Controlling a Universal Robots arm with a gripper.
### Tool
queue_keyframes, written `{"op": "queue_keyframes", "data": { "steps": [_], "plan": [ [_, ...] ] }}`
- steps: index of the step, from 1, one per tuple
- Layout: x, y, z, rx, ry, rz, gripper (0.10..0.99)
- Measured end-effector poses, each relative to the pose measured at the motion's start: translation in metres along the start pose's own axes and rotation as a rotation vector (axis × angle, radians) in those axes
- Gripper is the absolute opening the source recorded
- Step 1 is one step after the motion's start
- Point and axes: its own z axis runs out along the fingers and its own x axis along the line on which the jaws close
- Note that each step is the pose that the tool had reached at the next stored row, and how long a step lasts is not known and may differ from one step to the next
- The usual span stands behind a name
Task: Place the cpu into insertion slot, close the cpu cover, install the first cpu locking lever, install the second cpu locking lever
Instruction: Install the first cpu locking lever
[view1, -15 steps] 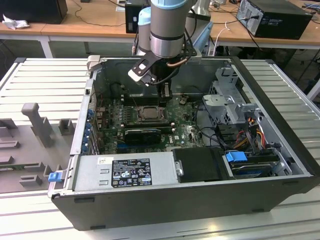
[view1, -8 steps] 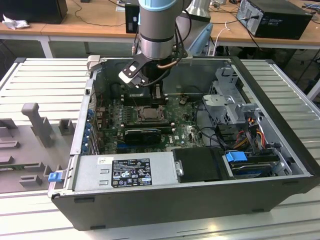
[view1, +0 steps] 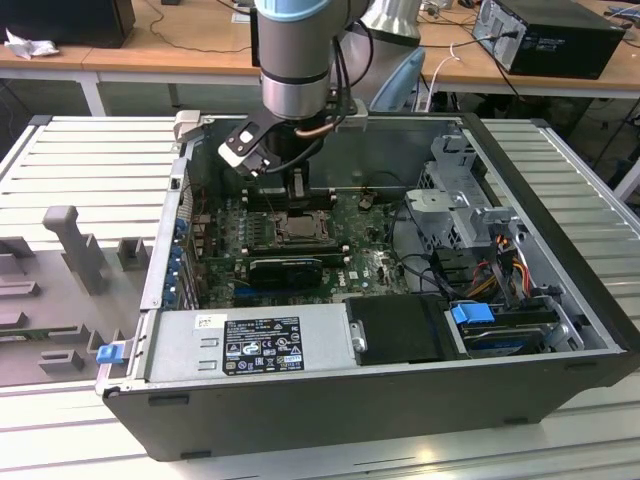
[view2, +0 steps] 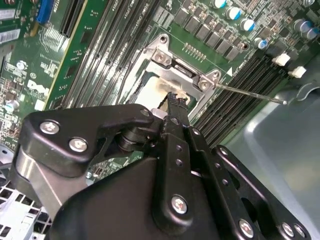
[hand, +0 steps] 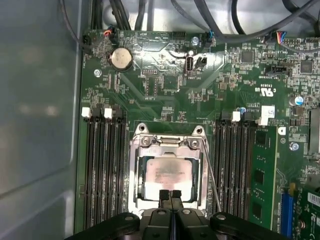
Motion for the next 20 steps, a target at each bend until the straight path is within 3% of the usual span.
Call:
{"op": "queue_keyframes", "data": {
  "steps": [12,20],
  "plan": [
    [0.0001,-0.0006,-0.0024,0.000,0.0002,0.000,0.106],
    [0.0003,-0.0009,-0.0130,0.000,0.0004,0.000,0.106]
  ]
}}
